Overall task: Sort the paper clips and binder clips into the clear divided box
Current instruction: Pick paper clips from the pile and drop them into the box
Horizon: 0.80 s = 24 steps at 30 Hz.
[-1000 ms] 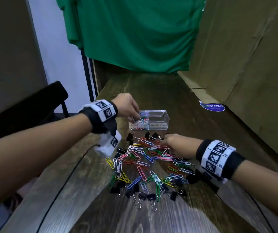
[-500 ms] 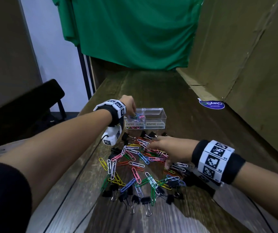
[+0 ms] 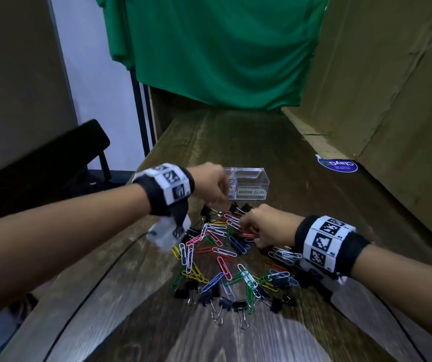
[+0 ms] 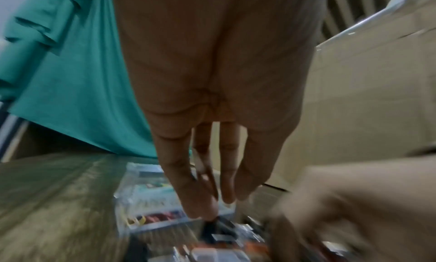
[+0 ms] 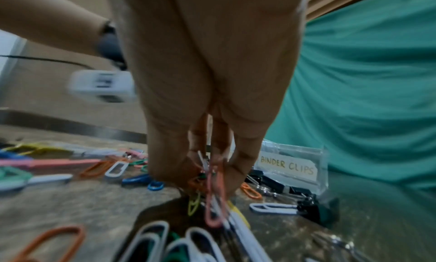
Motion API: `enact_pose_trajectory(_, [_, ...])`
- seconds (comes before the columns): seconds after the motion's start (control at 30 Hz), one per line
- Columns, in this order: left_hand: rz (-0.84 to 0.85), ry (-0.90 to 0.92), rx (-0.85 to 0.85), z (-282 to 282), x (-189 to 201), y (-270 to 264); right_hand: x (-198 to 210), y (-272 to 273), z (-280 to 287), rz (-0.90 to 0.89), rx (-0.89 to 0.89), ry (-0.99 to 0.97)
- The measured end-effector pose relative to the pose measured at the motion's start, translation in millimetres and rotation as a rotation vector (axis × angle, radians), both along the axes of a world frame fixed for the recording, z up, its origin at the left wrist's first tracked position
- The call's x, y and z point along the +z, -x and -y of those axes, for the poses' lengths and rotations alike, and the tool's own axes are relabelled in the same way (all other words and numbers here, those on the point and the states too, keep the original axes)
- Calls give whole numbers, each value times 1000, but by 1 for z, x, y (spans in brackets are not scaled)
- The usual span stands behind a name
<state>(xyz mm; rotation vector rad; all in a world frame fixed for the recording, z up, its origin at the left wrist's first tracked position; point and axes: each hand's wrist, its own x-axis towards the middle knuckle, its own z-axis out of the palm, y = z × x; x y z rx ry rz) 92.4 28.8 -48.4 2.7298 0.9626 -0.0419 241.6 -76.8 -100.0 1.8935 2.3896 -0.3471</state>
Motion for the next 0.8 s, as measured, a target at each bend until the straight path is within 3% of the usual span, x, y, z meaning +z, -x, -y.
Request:
enact_pose_trajectory(0.17, [-212, -15, -174, 65, -37, 13, 14, -13, -5, -126, -110, -1])
enact_pose_trajectory(0.33, [-337, 29, -197, 73, -54, 13, 52, -29, -21, -369, -235, -90])
enact_pose_trajectory(0.53, [-182, 20, -196, 69, -57, 18, 78, -26, -74, -487, -301, -333])
enact_pose_trajectory(0.67, [-260, 54, -174, 67, -60, 27, 68, -15, -122, -545, -330, -388])
enact_pose_trajectory(0.8, [-140, 33, -266, 72, -65, 22, 50, 4, -151, -501, -332, -386])
